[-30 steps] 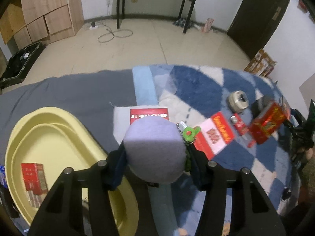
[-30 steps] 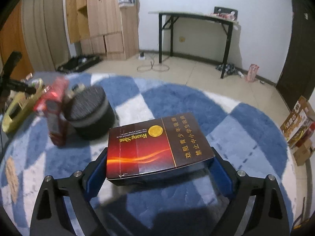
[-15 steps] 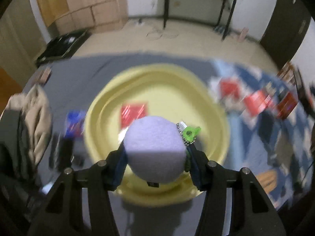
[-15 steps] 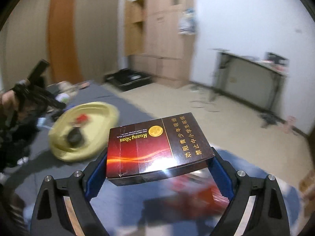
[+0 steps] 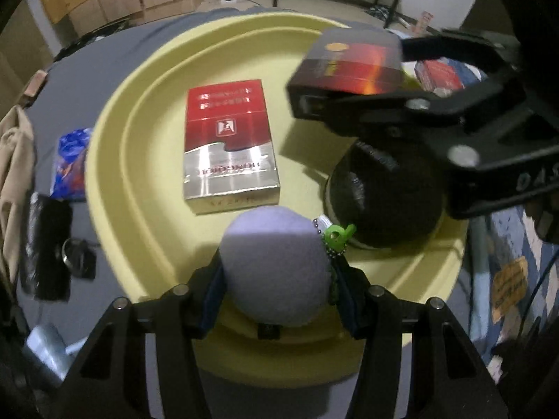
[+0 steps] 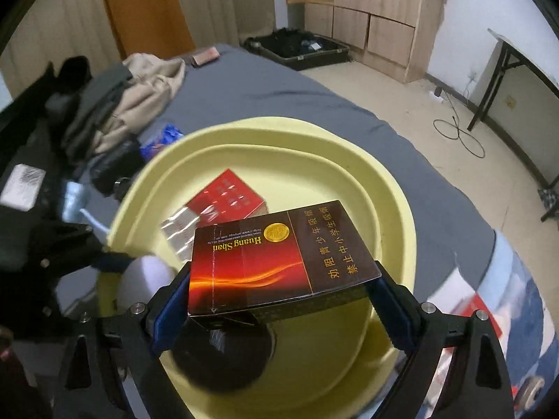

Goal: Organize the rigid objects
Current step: 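Place the lavender ball in the tray with the left tool while the right tool places its box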

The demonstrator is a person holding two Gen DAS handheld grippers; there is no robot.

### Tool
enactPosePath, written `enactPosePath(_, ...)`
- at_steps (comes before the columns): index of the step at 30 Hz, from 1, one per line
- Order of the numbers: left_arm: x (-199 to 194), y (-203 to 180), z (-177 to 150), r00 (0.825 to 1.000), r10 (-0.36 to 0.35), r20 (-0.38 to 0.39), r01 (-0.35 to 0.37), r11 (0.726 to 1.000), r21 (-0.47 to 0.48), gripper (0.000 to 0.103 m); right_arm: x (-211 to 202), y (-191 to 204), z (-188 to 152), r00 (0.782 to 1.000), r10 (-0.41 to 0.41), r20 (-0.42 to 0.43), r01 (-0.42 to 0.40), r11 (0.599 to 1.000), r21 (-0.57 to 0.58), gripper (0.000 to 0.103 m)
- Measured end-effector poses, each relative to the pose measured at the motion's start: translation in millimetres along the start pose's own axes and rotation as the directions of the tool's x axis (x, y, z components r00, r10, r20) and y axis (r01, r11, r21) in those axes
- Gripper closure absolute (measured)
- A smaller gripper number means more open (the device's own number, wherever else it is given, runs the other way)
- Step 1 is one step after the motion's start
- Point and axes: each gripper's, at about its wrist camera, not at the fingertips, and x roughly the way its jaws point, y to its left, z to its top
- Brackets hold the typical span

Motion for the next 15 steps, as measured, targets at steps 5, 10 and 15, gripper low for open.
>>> enactPosePath(5, 1.6, -0.7, -0.1, 0.998, -0.017, 0.054, 0.017, 1.000, -0.002, 0.039, 32.4, 14.5, 16.7, 0.997, -0.021, -0.075, 0.019, 1.000, -0.025, 0.008)
enactPosePath(10, -14.4, -5.3, -11.6, 0.993, -0.074, 0.097, 0.074, 0.997, 0.004, 0.022, 42.5, 12.1, 18.4, 0.995, 0.026, -0.101, -0.019, 0.998, 0.063, 0.000)
enactPosePath(15, -47.6, -8.2, -17.6, 0.985, -0.051, 0.163, 0.053, 0.999, -0.007, 0.001, -7.3, -5.0, 13.7, 0.998, 0.005, 0.065, -0.016, 0.987, 0.163, 0.000)
